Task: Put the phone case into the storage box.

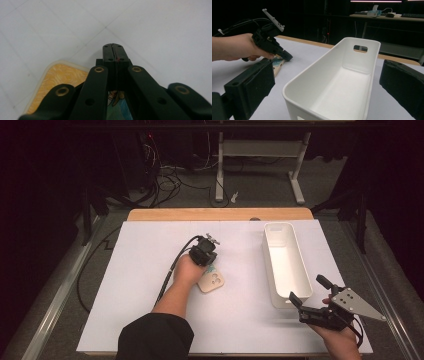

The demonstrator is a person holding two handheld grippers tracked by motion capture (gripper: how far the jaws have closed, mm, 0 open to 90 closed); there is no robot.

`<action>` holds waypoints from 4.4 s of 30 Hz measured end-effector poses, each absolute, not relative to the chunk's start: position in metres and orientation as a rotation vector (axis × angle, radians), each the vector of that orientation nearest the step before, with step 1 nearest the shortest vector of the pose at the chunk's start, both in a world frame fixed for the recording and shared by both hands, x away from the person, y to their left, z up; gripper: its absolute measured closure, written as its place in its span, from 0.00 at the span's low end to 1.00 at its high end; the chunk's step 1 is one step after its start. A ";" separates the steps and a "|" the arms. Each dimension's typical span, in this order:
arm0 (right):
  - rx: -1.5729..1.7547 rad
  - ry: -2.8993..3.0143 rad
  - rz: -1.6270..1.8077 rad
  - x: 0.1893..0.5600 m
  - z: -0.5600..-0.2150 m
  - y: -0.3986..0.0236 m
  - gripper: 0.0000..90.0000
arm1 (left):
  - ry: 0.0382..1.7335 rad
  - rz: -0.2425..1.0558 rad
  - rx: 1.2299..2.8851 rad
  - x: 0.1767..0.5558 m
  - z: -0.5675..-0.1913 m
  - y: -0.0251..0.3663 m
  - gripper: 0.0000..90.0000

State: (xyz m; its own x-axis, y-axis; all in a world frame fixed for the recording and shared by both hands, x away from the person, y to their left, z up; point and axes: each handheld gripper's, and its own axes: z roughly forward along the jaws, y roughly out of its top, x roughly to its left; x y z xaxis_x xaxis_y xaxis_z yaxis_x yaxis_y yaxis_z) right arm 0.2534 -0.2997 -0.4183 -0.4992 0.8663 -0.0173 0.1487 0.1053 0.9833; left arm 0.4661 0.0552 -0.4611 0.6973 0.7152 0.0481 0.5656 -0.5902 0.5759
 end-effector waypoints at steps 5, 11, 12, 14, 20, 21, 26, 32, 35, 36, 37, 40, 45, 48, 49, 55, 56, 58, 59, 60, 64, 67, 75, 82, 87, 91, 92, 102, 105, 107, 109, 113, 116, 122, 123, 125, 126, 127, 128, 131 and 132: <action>0.997 1.751 1.443 0.254 -0.418 -0.298 0.00 | 0.997 0.380 2.375 0.458 -0.461 0.074 1.00; 0.992 1.760 1.437 0.253 -0.419 -0.296 0.00 | 1.016 0.388 2.378 0.448 -0.461 0.093 1.00; 0.992 1.760 1.436 0.253 -0.419 -0.296 0.00 | 1.024 0.393 2.382 0.447 -0.460 0.096 1.00; 0.993 1.760 1.436 0.252 -0.419 -0.295 0.00 | 1.039 0.395 2.378 0.445 -0.460 0.104 1.00; 0.991 1.765 1.435 0.253 -0.419 -0.294 0.00 | 1.084 0.447 2.375 0.439 -0.459 0.128 1.00; 0.990 1.765 1.435 0.253 -0.419 -0.294 0.00 | 1.088 0.461 2.377 0.438 -0.458 0.132 1.00; 0.982 1.770 1.435 0.253 -0.419 -0.292 0.00 | 1.094 0.460 2.388 0.433 -0.460 0.151 1.00; 0.981 1.776 1.432 0.253 -0.419 -0.290 0.00 | 1.084 0.444 2.385 0.422 -0.461 0.171 1.00; 0.983 1.779 1.432 0.253 -0.420 -0.289 0.00 | 1.083 0.428 2.375 0.416 -0.461 0.182 1.00; 0.979 1.782 1.430 0.253 -0.420 -0.289 0.00 | 1.076 0.426 2.378 0.414 -0.461 0.185 1.00; 0.979 1.783 1.429 0.253 -0.420 -0.288 0.00 | 1.065 0.426 2.376 0.411 -0.462 0.187 1.00; 0.976 1.785 1.428 0.252 -0.420 -0.287 0.00 | 1.043 0.410 2.368 0.402 -0.463 0.194 1.00; 0.973 1.786 1.432 0.251 -0.419 -0.285 0.00 | 1.037 0.378 2.317 0.383 -0.466 0.209 1.00; 0.969 1.789 1.432 0.251 -0.419 -0.284 0.00 | 1.035 0.360 2.276 0.367 -0.469 0.216 1.00; 0.963 1.790 1.433 0.251 -0.419 -0.283 0.00 | 1.028 0.359 2.266 0.362 -0.470 0.217 1.00; 0.958 1.800 1.430 0.250 -0.419 -0.278 0.00 | 1.013 0.338 2.194 0.334 -0.476 0.228 1.00; 0.955 1.801 1.431 0.249 -0.419 -0.278 0.00 | 1.012 0.330 2.179 0.330 -0.477 0.229 1.00; 0.954 1.804 1.430 0.249 -0.419 -0.277 0.00 | 1.009 0.308 2.145 0.321 -0.480 0.232 1.00; 0.948 1.806 1.428 0.249 -0.419 -0.276 0.00 | 1.003 0.314 2.152 0.317 -0.480 0.231 1.00; 0.947 1.806 1.429 0.249 -0.419 -0.276 0.00 | 0.991 0.305 2.153 0.313 -0.479 0.230 1.00; 0.946 1.806 1.429 0.248 -0.418 -0.276 0.00 | 0.952 0.291 2.175 0.298 -0.479 0.221 1.00; 0.945 1.804 1.430 0.248 -0.418 -0.277 0.00 | 0.924 0.270 2.183 0.291 -0.480 0.212 1.00; 0.942 1.800 1.435 0.248 -0.417 -0.277 0.00 | 0.888 0.277 2.177 0.283 -0.475 0.200 1.00; 0.939 1.799 1.434 0.247 -0.417 -0.278 0.00 | 0.963 0.331 2.064 0.284 -0.470 0.219 1.00; 0.940 1.797 1.431 0.247 -0.417 -0.278 0.00 | 1.007 0.368 1.989 0.283 -0.467 0.232 1.00; 0.941 1.797 1.430 0.247 -0.417 -0.278 0.00 | 1.027 0.383 1.944 0.281 -0.465 0.240 0.87; 0.942 1.798 1.429 0.247 -0.417 -0.278 0.00 | 1.028 0.384 1.934 0.281 -0.465 0.242 0.84; 0.942 1.798 1.430 0.247 -0.417 -0.278 0.00 | 1.007 0.369 1.857 0.279 -0.462 0.251 0.30; 0.941 1.797 1.430 0.247 -0.417 -0.278 0.00 | 1.008 0.371 1.861 0.279 -0.461 0.249 0.16; 0.942 1.797 1.428 0.247 -0.417 -0.278 0.00 | 1.004 0.385 1.862 0.279 -0.460 0.248 0.07; 0.943 1.795 1.430 0.247 -0.417 -0.278 0.00 | 1.001 0.408 1.852 0.278 -0.458 0.248 0.00; 0.942 1.796 1.431 0.247 -0.417 -0.278 0.00 | 0.984 0.419 1.843 0.276 -0.453 0.248 0.00; 0.940 1.798 1.430 0.247 -0.417 -0.278 0.00 | 0.972 0.424 1.842 0.274 -0.449 0.248 0.00; 0.940 1.801 1.428 0.247 -0.417 -0.277 0.00 | 0.959 0.444 1.776 0.270 -0.433 0.252 0.00; 0.940 1.803 1.427 0.247 -0.417 -0.277 0.00 | 0.949 0.449 1.774 0.269 -0.430 0.251 0.00; 0.942 1.803 1.428 0.248 -0.418 -0.277 0.00 | 0.932 0.450 1.776 0.267 -0.424 0.249 0.00; 0.945 1.804 1.428 0.248 -0.418 -0.277 0.00 | 0.927 0.448 1.778 0.267 -0.421 0.248 0.00; 0.946 1.804 1.428 0.248 -0.418 -0.277 0.00 | 0.924 0.447 1.785 0.267 -0.418 0.246 0.00; 0.945 1.803 1.428 0.248 -0.418 -0.277 0.00 | 0.921 0.437 1.785 0.268 -0.414 0.245 0.00; 0.946 1.802 1.430 0.247 -0.418 -0.277 0.00 | 0.910 0.409 1.822 0.269 -0.404 0.239 0.00; 0.947 1.801 1.430 0.247 -0.418 -0.277 0.00 | 0.906 0.416 1.849 0.269 -0.402 0.236 0.00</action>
State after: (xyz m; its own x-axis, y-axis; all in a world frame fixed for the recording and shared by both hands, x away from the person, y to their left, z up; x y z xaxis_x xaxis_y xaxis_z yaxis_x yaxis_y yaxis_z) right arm 0.2474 -0.2771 -0.4177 -0.5334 0.8445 -0.0480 0.1446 0.1469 0.9785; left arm 0.2690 0.2364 -0.4020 0.6613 0.7421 -0.1097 0.4005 -0.2256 0.8881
